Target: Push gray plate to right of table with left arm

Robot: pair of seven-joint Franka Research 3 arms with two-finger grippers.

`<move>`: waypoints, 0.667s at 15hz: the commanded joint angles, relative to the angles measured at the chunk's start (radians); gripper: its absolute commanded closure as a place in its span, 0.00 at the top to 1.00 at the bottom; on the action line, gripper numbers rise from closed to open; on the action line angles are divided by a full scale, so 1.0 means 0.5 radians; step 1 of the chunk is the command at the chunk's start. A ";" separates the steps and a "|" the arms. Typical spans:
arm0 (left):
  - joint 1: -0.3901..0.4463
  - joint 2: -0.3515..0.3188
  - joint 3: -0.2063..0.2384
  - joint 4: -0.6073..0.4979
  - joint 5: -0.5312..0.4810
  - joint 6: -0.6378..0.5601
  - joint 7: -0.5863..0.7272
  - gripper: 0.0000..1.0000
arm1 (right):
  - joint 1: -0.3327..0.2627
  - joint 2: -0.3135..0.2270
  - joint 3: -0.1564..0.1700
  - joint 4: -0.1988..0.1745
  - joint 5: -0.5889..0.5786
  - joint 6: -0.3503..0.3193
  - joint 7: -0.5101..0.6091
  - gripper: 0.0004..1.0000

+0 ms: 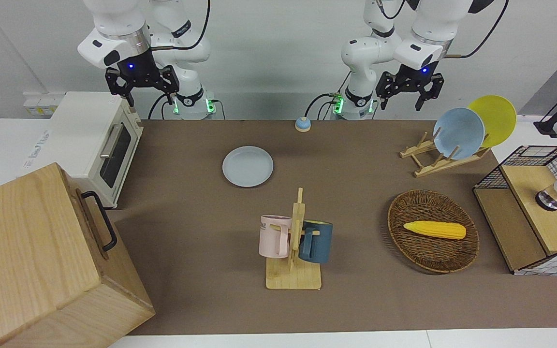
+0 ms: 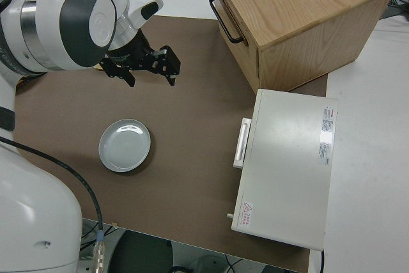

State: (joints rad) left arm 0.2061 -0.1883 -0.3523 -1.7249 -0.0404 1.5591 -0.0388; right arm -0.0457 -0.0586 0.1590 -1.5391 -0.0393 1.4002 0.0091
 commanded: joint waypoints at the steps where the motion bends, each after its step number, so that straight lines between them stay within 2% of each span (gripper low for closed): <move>1: 0.008 0.027 0.103 0.084 0.038 -0.102 0.053 1.00 | -0.016 -0.021 0.010 -0.008 0.002 -0.024 -0.015 1.00; 10: 0.011 0.024 0.112 0.097 0.044 -0.102 0.062 1.00 | -0.016 -0.021 0.010 -0.008 -0.001 -0.024 -0.015 1.00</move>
State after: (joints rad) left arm 0.2064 -0.1863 -0.2956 -1.7031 -0.0378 1.5340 -0.0143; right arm -0.0457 -0.0586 0.1590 -1.5391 -0.0393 1.4002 0.0091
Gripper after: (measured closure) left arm 0.004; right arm 0.004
